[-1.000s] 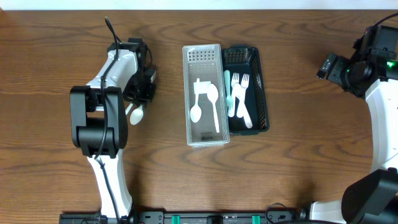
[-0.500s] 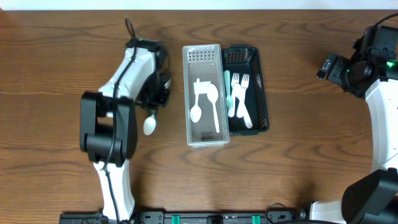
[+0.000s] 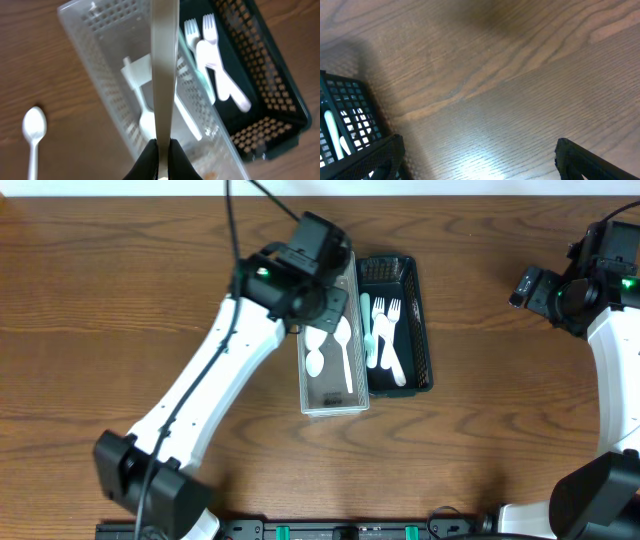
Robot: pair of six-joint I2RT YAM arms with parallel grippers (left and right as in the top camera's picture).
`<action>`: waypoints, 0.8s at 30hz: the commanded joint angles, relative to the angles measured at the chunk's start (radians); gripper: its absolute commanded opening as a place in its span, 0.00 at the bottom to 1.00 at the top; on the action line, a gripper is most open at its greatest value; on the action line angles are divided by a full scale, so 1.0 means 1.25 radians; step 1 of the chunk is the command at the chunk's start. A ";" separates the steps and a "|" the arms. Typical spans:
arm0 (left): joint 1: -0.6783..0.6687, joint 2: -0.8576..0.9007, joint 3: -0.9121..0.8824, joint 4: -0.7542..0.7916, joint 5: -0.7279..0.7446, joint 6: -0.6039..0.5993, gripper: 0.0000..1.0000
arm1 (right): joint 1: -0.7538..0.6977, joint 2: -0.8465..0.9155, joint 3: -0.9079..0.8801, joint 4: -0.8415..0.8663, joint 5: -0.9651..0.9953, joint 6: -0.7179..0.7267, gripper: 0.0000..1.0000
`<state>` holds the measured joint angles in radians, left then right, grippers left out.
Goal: Pack container
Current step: 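Lower the third spoon into the grey tray and release, then grasp the last white spoon with the left gripper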
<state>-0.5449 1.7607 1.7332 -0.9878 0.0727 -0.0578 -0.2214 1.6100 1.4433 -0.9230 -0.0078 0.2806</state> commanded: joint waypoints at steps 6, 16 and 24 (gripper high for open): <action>0.011 0.111 -0.025 0.026 -0.005 -0.025 0.29 | -0.005 0.000 0.000 -0.010 -0.001 0.002 0.99; 0.134 0.003 0.052 -0.078 -0.112 -0.014 0.75 | -0.005 0.000 0.000 -0.010 -0.001 0.002 0.99; 0.322 0.045 0.008 -0.122 -0.156 0.219 0.76 | -0.005 0.000 0.000 -0.010 0.000 0.002 0.99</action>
<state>-0.1974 1.7618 1.7805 -1.1332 -0.0868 0.0708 -0.2214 1.6100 1.4437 -0.9314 -0.0078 0.2806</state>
